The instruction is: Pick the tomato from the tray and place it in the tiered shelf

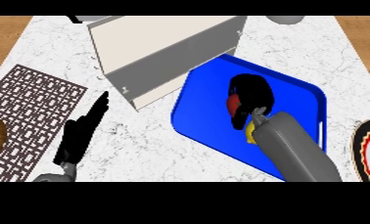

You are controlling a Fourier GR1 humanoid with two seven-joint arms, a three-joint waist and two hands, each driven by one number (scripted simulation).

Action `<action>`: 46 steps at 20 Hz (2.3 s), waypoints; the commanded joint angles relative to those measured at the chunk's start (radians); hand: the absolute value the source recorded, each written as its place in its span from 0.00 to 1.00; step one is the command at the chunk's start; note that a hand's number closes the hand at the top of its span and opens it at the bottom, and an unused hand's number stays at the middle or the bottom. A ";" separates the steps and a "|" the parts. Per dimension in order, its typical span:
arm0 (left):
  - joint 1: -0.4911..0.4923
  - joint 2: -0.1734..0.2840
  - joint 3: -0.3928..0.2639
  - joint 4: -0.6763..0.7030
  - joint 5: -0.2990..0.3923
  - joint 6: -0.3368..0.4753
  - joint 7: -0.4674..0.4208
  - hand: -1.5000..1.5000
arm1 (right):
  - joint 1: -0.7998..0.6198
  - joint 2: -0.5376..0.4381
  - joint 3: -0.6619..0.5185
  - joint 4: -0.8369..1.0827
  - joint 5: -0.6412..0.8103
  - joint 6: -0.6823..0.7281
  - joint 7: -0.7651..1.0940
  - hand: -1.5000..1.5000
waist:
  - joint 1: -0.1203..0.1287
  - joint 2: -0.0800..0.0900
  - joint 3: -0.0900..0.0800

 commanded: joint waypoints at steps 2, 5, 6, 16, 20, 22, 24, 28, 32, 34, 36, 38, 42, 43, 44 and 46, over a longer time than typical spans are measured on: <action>0.042 -0.005 -0.002 -0.054 -0.002 0.007 0.020 0.50 | 0.152 -0.136 0.039 -0.304 -0.033 0.064 -0.139 1.00 | -0.006 -0.001 0.001; 0.006 0.010 0.019 -0.034 0.004 -0.008 0.042 0.50 | 0.189 -0.216 -0.043 -0.510 -0.093 0.148 -0.107 1.00 | -0.010 0.000 0.001; 0.049 -0.001 0.004 -0.074 0.002 -0.008 0.021 0.50 | 0.210 -0.214 -0.064 -0.509 -0.078 0.085 -0.138 1.00 | 0.001 0.002 0.001; 0.043 -0.004 0.002 -0.033 -0.010 -0.025 0.000 0.50 | 0.062 -0.131 -0.312 -0.840 -0.215 0.112 0.061 1.00 | 0.009 0.004 0.000; 0.003 -0.003 0.020 -0.016 -0.015 -0.029 0.002 0.50 | -0.140 -0.130 -0.414 -0.753 -0.282 0.180 0.105 1.00 | 0.019 0.008 0.000; -0.029 0.017 0.049 -0.023 0.007 -0.050 0.048 0.50 | -0.243 -0.098 -0.381 -0.711 -0.244 0.185 0.166 1.00 | 0.022 0.007 0.000; 0.000 -0.039 0.003 -0.011 -0.041 -0.006 0.017 0.50 | -0.328 -0.084 -0.392 -0.600 -0.220 0.161 0.150 1.00 | 0.025 0.009 0.000; -0.016 -0.025 0.019 -0.018 -0.033 -0.031 0.026 0.50 | -0.457 -0.072 -0.380 -0.415 -0.136 0.106 0.110 1.00 | 0.028 0.010 0.000; -0.038 -0.023 0.029 -0.013 -0.033 -0.034 0.039 0.50 | -0.578 -0.047 -0.408 -0.151 -0.090 0.014 0.032 1.00 | 0.036 0.013 0.000; -0.012 -0.026 0.003 -0.046 -0.043 -0.046 0.041 0.50 | -0.649 -0.077 -0.457 -0.026 -0.113 0.018 -0.031 1.00 | 0.042 0.014 0.000; -0.061 -0.048 0.006 0.025 -0.064 -0.023 0.027 0.50 | -0.676 -0.024 -0.405 0.075 -0.052 -0.066 -0.081 1.00 | 0.041 0.017 0.000; -0.046 -0.047 0.002 0.009 -0.067 -0.025 0.008 0.50 | -0.737 0.008 -0.392 0.185 -0.026 -0.099 -0.098 1.00 | 0.051 0.020 -0.001; 0.027 -0.061 -0.006 -0.042 -0.071 -0.012 0.000 0.50 | -0.757 0.018 -0.402 0.342 -0.025 -0.125 -0.214 1.00 | 0.053 0.017 0.000; -0.007 -0.052 0.004 -0.011 -0.070 -0.023 -0.019 0.50 | -0.772 0.044 -0.396 0.394 -0.012 -0.156 -0.227 1.00 | 0.053 0.020 0.000; -0.064 -0.035 0.036 0.018 -0.041 -0.052 0.011 0.50 | -0.847 0.055 -0.410 0.434 -0.017 -0.141 -0.211 1.00 | 0.050 0.020 -0.001; -0.018 -0.056 0.008 -0.019 -0.059 -0.031 0.014 0.50 | -0.870 0.108 -0.403 0.520 0.004 -0.183 -0.199 1.00 | 0.063 0.022 -0.001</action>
